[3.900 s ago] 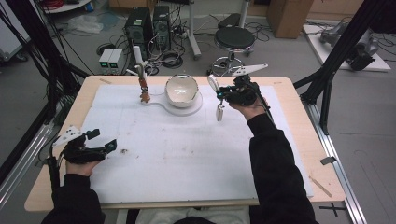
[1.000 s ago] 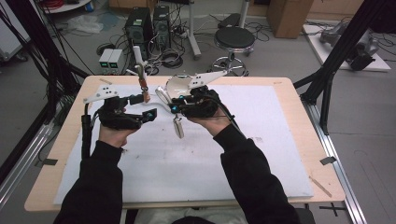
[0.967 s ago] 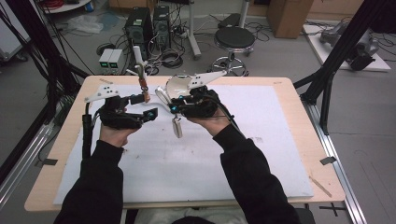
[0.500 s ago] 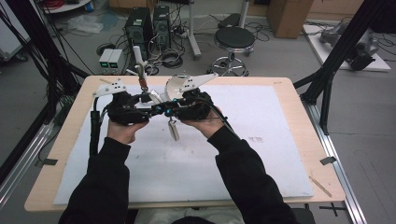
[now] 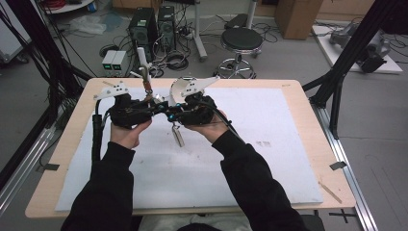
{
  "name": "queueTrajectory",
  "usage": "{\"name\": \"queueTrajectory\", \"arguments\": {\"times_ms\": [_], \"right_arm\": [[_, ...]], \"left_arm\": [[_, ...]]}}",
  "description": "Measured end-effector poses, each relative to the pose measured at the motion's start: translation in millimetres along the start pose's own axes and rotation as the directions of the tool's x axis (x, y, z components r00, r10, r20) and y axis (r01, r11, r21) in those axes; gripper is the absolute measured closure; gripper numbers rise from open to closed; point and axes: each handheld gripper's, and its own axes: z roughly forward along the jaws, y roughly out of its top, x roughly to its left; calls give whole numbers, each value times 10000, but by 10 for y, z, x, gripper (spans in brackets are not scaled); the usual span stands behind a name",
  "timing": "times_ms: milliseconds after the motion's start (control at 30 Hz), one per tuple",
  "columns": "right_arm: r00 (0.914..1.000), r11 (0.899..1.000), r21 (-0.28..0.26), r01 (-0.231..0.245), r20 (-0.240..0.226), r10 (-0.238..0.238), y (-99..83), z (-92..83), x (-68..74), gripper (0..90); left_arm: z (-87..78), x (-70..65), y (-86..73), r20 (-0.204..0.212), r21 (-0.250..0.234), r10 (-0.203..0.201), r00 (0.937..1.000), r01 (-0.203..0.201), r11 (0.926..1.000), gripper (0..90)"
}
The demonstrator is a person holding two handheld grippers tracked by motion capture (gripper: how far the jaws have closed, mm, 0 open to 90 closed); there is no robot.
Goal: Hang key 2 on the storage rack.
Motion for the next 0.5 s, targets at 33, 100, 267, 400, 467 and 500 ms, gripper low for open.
{"name": "queueTrajectory", "arguments": {"times_ms": [33, 100, 267, 400, 467, 500], "right_arm": [[10000, 10000, 34, 22, -40, -21, -3, 8, -5, 756], [10000, 9999, 134, -19, -54, 20, -10, 21, -15, 755], [9998, 9996, 201, -199, -31, 200, -16, 27, -36, 741], [9996, 9988, 381, -298, -3, 298, -27, 17, -67, 710], [9993, 9975, 612, -364, 107, 358, -39, 14, -78, 625], [9992, 9966, 724, -384, 127, 376, -46, 12, -89, 592]], "left_arm": [[4, -3, -3, -23, 60, 70, 10000, -70, 10000, 695], [16, -8, -9, -72, 148, 100, 9999, -99, 9998, 716], [32, -5, -25, -106, 105, 74, 9999, -73, 9999, 834], [45, -4, -38, -135, 242, 262, 9996, -259, 9994, 854], [41, -10, -38, -261, 282, 376, 9990, -368, 9989, 856], [35, -5, -35, -327, 310, 438, 9985, -428, 9986, 857]]}}
